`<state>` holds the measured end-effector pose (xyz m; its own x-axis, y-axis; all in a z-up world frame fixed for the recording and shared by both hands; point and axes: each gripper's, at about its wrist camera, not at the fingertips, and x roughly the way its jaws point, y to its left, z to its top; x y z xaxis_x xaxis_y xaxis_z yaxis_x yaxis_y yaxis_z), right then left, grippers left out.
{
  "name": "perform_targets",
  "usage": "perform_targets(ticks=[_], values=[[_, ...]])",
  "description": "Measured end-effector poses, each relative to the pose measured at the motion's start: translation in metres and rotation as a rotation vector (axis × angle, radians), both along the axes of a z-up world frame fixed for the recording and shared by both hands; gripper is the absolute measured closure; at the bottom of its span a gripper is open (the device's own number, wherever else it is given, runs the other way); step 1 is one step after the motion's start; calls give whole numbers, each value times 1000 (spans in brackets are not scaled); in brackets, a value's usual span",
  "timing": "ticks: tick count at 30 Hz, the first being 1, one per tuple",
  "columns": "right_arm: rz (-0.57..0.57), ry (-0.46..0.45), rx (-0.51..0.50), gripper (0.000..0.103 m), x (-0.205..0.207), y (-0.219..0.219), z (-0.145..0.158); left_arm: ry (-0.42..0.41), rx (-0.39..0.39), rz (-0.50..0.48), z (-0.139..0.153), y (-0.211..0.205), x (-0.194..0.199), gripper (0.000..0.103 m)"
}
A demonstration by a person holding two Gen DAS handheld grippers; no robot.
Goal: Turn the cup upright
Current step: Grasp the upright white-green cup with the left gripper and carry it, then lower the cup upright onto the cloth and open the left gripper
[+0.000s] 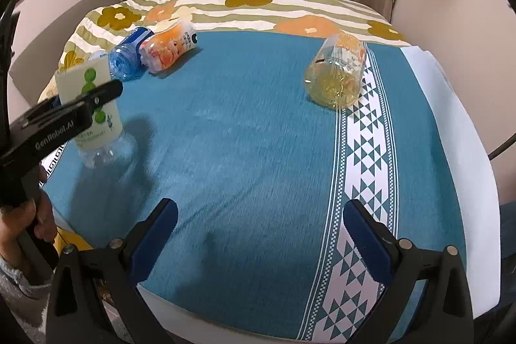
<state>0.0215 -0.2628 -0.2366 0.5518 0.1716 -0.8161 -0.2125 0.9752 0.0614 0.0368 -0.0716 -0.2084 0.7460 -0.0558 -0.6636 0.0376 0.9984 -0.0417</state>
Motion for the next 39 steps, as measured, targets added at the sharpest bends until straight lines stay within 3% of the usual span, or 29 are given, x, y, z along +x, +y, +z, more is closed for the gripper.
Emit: perform_targets(ticks=[8, 17, 18, 21, 22, 31, 39], values=[[3, 2, 5, 0, -1, 0, -3, -15, 28, -13, -5, -3, -21, 37], [18, -1, 1, 1, -1, 3, -4, 52, 32, -9, -12, -3, -23, 34], [20, -2, 2, 0, -1, 4, -4, 73, 37, -9, -15, -4, -21, 32], [24, -4, 5, 0, -1, 5, -3, 109, 62, 5, -20, -4, -18, 6], [25, -6, 5, 0, -1, 5, -3, 98, 66, 7, -19, -4, -19, 5], [13, -28, 24, 1, -6, 3, 14, 71, 96, -19, 9, -6, -28, 4], [-5, -135, 42, 1, -18, 5, 82, 24, 101, -18, 75, 8, -46, 4]])
